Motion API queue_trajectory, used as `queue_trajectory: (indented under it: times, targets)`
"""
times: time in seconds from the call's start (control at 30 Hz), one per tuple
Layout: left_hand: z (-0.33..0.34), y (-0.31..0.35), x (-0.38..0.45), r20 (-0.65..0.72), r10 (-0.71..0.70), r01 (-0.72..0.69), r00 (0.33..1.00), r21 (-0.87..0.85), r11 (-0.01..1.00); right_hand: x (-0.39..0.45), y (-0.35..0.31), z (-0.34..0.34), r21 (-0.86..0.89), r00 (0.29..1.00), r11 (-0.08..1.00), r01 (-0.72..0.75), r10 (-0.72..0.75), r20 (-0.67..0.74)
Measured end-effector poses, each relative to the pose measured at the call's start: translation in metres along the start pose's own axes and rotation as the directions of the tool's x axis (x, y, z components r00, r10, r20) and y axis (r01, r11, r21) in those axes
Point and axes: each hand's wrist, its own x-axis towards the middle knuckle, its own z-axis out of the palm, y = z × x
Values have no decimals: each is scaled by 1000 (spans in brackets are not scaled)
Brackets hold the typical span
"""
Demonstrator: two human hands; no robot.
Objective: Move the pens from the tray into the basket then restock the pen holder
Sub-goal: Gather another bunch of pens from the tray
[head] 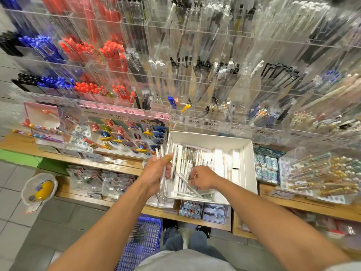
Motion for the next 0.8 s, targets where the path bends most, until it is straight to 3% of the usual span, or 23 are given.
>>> queue_trajectory:
  times: [0.13, 0.23, 0.37, 0.47, 0.63, 0.7, 0.8]
  targets:
    - [-2, 2, -3, 58, -59, 71, 997, -216, 974, 4, -1, 27, -145, 1000, 989, 4, -7, -21]
    - [1, 0, -3, 58, -64, 74, 996, -203, 976, 3, -3, 26, -163, 997, 987, 14, -25, -69]
    - [8, -3, 2, -4, -73, 72, 997, -172, 982, -11, -9, -1, 169, 977, 979, 111, -76, -197]
    - [18, -3, 1, -9, -69, 67, 998, -150, 986, -30, -17, -22, 482, 975, 852, 203, -131, -179]
    - [35, 0, -3, 77, -87, 96, 993, -133, 986, -44, -22, -33, 608, 962, 748, 267, -239, -129]
    - [36, 2, -4, 107, -86, 101, 990, -144, 984, -40, -11, -38, 544, 972, 806, 235, -187, -143]
    - [31, 4, -3, 88, -55, 71, 995, -186, 980, -33, 24, -41, 39, 983, 997, 63, -55, -178]
